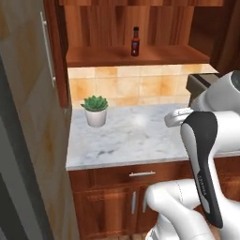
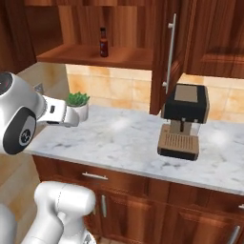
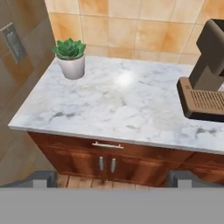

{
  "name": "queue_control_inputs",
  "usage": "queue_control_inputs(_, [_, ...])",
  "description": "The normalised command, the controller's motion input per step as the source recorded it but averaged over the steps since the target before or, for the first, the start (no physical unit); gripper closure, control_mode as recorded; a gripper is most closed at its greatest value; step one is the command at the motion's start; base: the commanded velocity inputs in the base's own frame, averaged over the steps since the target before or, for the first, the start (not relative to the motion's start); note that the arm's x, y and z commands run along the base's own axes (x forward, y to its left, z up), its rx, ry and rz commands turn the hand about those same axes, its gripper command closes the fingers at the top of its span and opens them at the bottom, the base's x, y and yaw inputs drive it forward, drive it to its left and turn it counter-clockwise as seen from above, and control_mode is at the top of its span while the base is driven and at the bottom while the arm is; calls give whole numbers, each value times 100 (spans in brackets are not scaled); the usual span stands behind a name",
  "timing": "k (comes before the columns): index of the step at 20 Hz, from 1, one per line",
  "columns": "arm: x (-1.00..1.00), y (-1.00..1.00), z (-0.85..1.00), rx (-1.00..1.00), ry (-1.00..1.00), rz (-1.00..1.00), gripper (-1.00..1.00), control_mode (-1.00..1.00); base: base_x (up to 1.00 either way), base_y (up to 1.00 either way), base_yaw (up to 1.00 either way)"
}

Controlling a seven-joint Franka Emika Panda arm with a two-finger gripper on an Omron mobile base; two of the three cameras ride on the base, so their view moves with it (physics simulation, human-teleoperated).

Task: Take 2 condiments from the cabinet and move them on the counter near the stove.Make sure the condiments are lined up with each other, next to each other.

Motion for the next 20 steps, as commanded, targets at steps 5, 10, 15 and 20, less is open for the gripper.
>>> queue_control_inputs(5, [0, 0, 0, 0, 0, 0, -100, 100, 62, 22, -12])
queue_control_inputs(10, [0, 0, 0, 0, 0, 0, -100, 100, 61, 39, -9])
queue_control_inputs(15, [0, 0, 0, 0, 0, 0, -100, 100, 68, 41, -6])
queue_control_inputs(20, [0, 0, 0, 0, 0, 0, -100, 100, 30, 14, -4])
